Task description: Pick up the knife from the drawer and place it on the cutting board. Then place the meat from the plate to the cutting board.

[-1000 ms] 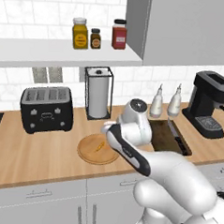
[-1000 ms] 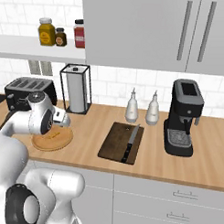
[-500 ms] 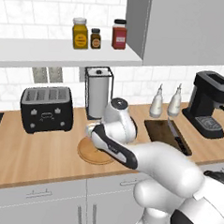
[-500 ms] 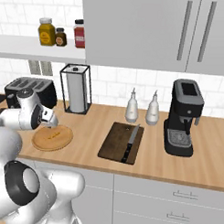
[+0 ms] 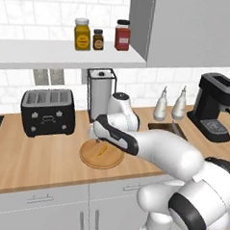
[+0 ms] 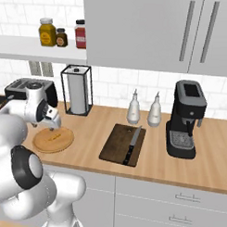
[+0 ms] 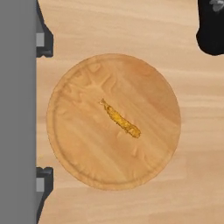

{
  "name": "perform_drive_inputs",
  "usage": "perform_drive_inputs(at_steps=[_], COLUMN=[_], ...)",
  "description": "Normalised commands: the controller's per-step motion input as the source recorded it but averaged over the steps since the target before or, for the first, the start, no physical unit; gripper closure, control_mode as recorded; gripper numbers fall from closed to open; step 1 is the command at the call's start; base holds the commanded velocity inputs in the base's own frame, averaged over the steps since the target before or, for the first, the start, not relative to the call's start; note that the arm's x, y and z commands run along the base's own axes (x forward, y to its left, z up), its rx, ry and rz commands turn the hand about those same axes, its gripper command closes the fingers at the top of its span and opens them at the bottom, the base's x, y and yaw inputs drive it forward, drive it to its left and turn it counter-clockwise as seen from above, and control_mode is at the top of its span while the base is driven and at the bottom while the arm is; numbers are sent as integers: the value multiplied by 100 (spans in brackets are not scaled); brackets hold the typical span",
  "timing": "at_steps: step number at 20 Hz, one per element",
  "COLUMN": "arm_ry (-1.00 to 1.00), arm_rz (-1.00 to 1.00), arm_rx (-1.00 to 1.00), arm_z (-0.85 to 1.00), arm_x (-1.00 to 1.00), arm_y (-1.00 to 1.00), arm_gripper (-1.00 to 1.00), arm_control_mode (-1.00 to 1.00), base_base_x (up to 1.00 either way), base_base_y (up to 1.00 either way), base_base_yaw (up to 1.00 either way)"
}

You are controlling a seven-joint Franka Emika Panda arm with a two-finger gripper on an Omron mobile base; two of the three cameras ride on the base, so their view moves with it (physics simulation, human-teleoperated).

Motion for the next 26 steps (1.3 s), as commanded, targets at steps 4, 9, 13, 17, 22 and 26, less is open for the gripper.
perform_drive_inputs(at_steps=[4,9,13,17,22,26], arm_ry=[0,0,0,0,0,0], arm_rz=[0,0,0,0,-2,-3], arm_rx=[-2,-2,-1,-1,-2,0], arm_z=[-36,-41,-40,-23,-12,-9], arm_x=[22,24,18,16,31,22], arm_y=[0,0,0,0,0,0], arm_gripper=[-100,-100,-100,-100,-100,-100], arm_control_mode=[-100,-100,-100,-100,-100,-100], base_base_x=[0,0,0,0,0,0], base_base_y=[0,0,0,0,0,0], base_base_yaw=[0,0,0,0,0,0])
